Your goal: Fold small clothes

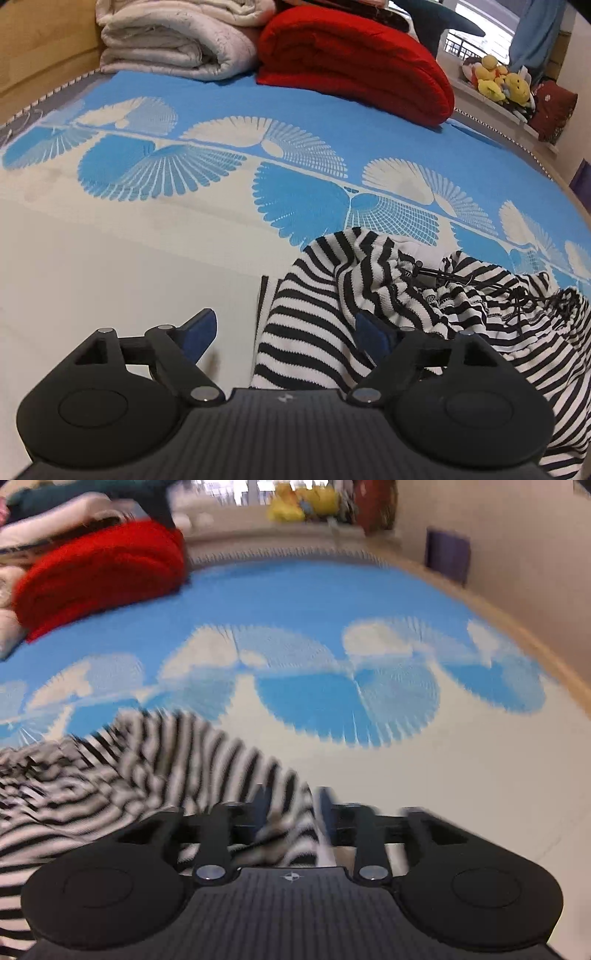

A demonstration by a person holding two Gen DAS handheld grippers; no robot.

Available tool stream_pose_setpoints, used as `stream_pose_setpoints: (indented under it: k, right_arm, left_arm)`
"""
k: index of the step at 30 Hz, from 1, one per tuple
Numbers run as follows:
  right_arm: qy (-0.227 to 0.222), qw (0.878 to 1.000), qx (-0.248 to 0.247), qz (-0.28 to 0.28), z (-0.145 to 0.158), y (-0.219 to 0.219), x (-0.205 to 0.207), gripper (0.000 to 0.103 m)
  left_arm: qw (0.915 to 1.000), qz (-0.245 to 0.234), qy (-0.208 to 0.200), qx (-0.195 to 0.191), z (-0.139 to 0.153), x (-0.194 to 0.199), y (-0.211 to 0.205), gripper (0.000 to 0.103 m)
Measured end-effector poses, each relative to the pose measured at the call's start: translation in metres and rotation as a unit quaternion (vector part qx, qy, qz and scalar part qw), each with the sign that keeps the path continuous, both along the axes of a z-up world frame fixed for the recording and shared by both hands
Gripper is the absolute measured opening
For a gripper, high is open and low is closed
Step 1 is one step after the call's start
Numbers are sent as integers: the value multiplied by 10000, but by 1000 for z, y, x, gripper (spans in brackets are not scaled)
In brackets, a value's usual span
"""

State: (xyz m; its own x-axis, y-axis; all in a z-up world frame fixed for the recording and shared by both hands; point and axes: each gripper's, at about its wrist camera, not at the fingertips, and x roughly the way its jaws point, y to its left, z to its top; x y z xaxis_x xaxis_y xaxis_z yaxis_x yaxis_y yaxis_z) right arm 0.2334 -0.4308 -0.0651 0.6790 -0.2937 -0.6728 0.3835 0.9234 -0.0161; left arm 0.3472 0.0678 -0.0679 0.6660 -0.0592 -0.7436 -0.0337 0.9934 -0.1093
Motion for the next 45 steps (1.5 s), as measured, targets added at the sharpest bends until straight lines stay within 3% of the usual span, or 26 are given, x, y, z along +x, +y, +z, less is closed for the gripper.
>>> stream_pose_setpoints:
  k: [1,3,6,9,16,21,25,27,30,32,34,36,38,40,45]
  right_arm:
    - [-150,9998,-139,57,7,6,-3,61]
    - [-417,9978,-416,298,20,17,-9,62]
    - [-674,9936,-534,729,32,26,-10,64]
    - [-734,9899,-294,1180,30,35,-5,64]
    - [-498,9700,-72,2378,20,61,11,64]
    - [-180,9384,-223,3443,8,90,11,69]
    - [31,9218,-505,3844,-3,113,16,73]
    - [79,9195,-748,3857,-10,122,20,74]
    - [151,9291,-661,3636,-18,124,32,74]
    - [183,9358,-409,3497,-23,120,38,67]
    - [235,9338,-260,3561,-25,120,44,0]
    - [95,9387,-391,3425,-19,123,46,1]
    - [-188,9481,-363,3154,-8,122,50,1]
    - [-578,9562,-176,2863,6,115,54,1]
    - [-1458,9666,-258,2093,29,106,64,1]
  left_arm:
    - [10000,-32,-3,38,1,0,-2,90]
    - [10000,-23,-46,72,3,0,-5,103]
    - [9995,-89,-253,147,9,-1,-10,103]
    - [9989,-228,-322,235,11,2,-15,103]
    - [9956,-669,-373,540,8,11,-28,103]
    - [9926,-932,-210,746,-1,18,-31,103]
    - [9886,-1282,-298,731,0,14,-35,103]
    - [9868,-1442,-294,675,0,13,-39,103]
    - [9827,-1750,-308,520,0,13,-49,103]
    - [9758,-2118,-310,441,-3,16,-60,103]
    - [9714,-2286,-161,623,-13,24,-71,103]
    - [9713,-2256,-37,750,-20,31,-78,103]
    - [9750,-2131,-76,628,-18,36,-77,103]
    - [9795,-1954,-259,411,-7,39,-70,103]
    - [9902,-1182,-741,45,12,45,-45,103]
